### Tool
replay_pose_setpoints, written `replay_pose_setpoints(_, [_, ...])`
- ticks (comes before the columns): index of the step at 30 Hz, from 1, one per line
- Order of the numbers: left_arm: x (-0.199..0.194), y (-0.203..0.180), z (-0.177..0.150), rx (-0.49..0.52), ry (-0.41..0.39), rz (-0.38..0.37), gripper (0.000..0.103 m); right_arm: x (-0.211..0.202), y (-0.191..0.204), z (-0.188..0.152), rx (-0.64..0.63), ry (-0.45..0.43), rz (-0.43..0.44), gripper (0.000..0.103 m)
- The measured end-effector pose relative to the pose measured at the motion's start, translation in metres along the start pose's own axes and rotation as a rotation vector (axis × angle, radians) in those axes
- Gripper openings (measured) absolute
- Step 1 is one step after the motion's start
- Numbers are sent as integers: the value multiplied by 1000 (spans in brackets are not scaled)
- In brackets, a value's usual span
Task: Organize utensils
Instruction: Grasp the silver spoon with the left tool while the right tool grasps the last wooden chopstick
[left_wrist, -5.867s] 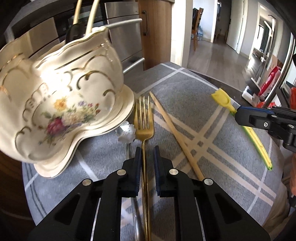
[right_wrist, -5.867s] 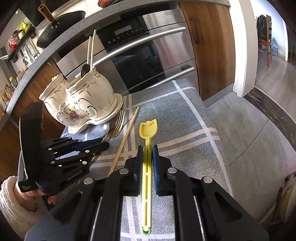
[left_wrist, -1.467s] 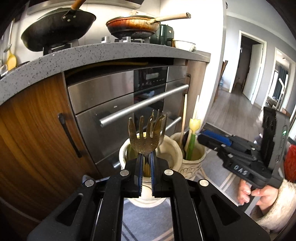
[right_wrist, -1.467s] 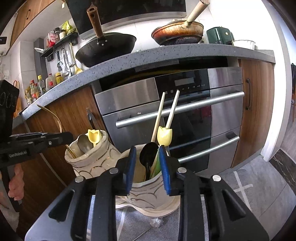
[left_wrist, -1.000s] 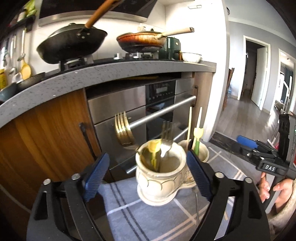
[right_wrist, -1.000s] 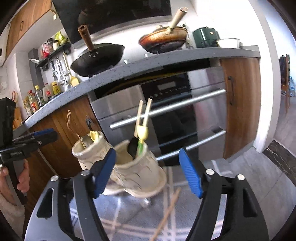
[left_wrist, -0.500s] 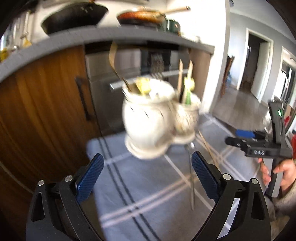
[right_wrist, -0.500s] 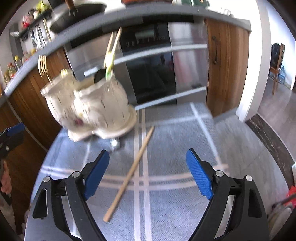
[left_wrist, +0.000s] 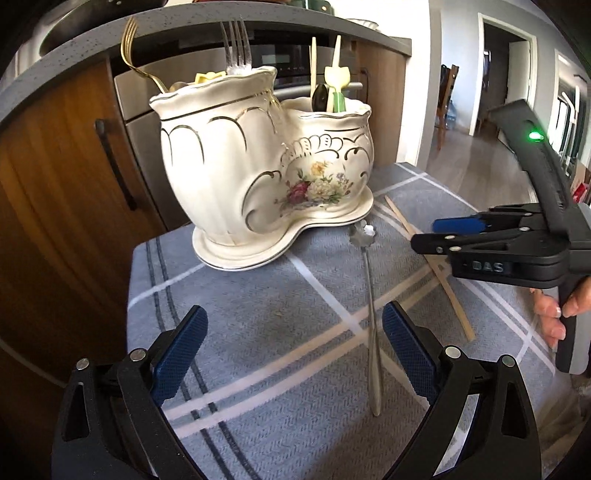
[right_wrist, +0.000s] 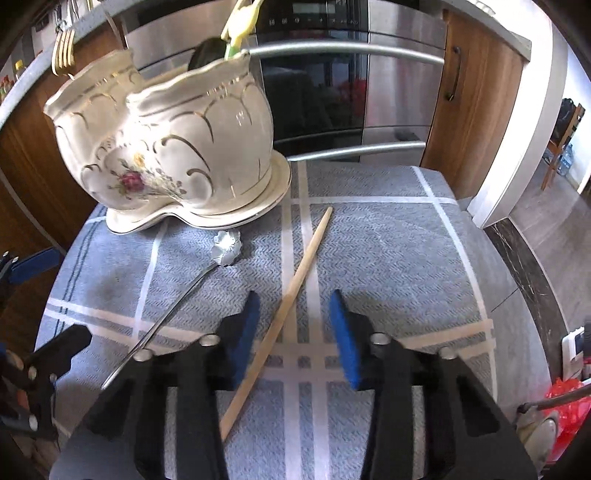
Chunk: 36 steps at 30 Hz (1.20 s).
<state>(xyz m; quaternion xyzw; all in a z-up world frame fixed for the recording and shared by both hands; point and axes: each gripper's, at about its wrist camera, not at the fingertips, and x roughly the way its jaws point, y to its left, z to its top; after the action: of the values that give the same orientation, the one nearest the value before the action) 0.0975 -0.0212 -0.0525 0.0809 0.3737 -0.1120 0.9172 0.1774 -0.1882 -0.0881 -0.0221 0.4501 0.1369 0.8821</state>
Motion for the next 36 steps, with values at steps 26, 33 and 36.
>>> replay_pose_setpoints(26, [76,-47,37,94,143,-112,26,-51,-44,-16,156,-94,78,6])
replay_pose_setpoints(33, [74,-55,37,120,143,-114,14,-53,-51,-16,165,-115,96,6])
replay_pose_setpoints(36, [74,-62,38,142,153,-129,3,-54,-49,-17,161,-124,98,6])
